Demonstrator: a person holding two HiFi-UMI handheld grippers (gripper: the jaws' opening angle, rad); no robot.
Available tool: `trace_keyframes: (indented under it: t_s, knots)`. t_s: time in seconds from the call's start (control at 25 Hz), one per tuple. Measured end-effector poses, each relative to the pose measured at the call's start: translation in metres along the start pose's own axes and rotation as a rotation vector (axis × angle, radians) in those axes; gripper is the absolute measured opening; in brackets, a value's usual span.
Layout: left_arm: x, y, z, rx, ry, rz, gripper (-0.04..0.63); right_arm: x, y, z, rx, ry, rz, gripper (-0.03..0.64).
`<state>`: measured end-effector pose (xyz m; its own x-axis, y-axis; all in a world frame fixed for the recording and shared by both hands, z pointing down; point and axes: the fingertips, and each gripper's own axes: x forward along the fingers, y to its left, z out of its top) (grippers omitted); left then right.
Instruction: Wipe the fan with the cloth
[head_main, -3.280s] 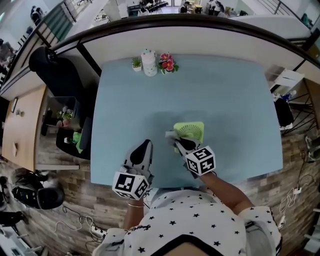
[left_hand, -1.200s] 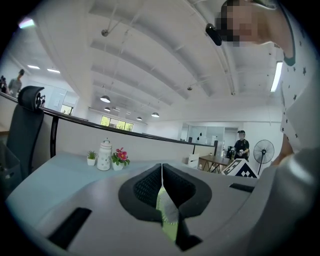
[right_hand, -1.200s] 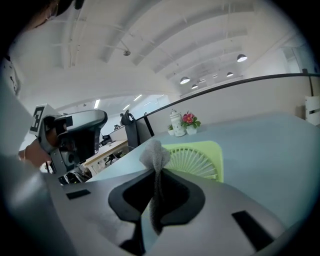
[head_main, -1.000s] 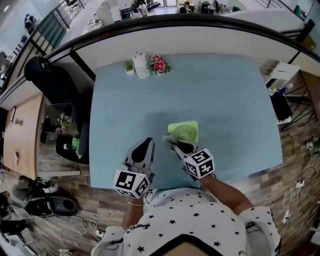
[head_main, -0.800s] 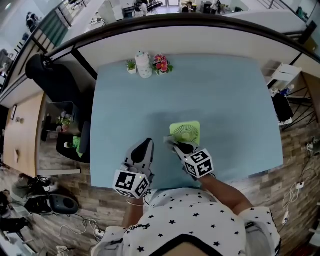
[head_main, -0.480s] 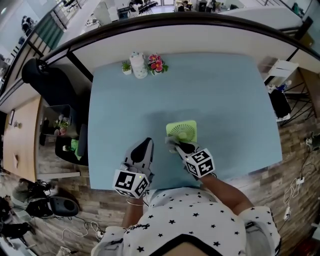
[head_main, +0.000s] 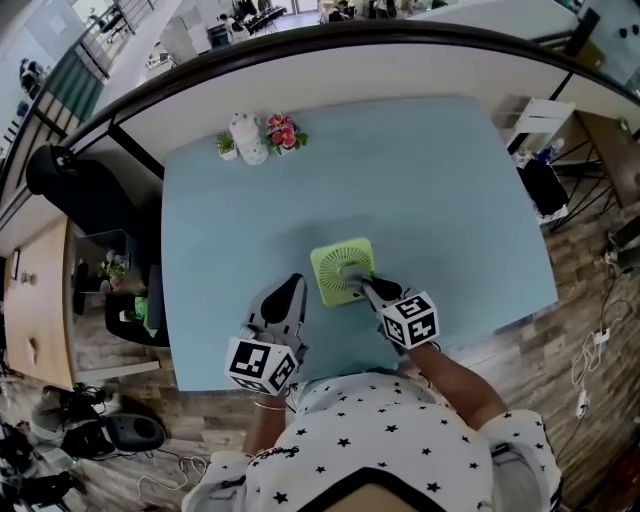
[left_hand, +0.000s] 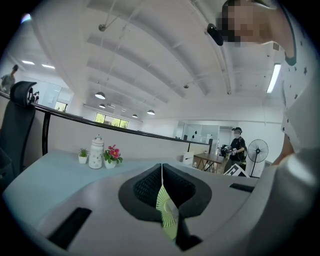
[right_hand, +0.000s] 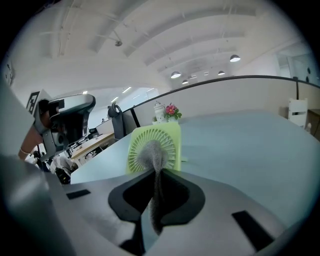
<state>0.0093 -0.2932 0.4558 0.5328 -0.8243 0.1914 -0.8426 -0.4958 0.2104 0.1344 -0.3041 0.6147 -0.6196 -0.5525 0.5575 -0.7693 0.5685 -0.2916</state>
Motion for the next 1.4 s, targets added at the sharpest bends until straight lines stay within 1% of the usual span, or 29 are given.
trace_keyframes:
  t_s: [0.28,0.48,0.64,0.76,0.92,1.16,1.28,1.4]
  knots:
    - [0.007,-0.011,0.000,0.007,0.006,-0.024,0.032,-0.012,-0.024,-0.004,0.036,-0.008,-0.057,0.029]
    - [0.005,-0.010,0.000,0.005,0.008,-0.014,0.032,-0.012,-0.025,-0.003,0.038,-0.010,-0.057,0.029]
    - [0.001,-0.007,0.000,0.007,0.005,-0.005,0.032,-0.014,-0.019,0.006,0.036,-0.036,-0.042,0.029]
    - [-0.002,-0.005,0.000,0.006,0.003,0.004,0.032,-0.015,-0.008,0.018,0.026,-0.067,-0.015,0.029]
    - [-0.008,-0.002,0.001,0.003,-0.001,0.021,0.032,-0.008,0.023,0.027,-0.003,-0.078,0.064,0.029]
    - [-0.023,0.011,0.000,-0.008,-0.005,0.065,0.032,0.017,0.066,0.009,-0.053,-0.005,0.157,0.029]
    - [-0.029,0.016,-0.002,-0.015,-0.004,0.088,0.032,0.026,0.073,-0.003,-0.073,0.036,0.172,0.029]
    - [-0.033,0.020,-0.004,-0.020,0.000,0.101,0.032,0.033,0.073,-0.015,-0.082,0.070,0.168,0.029]
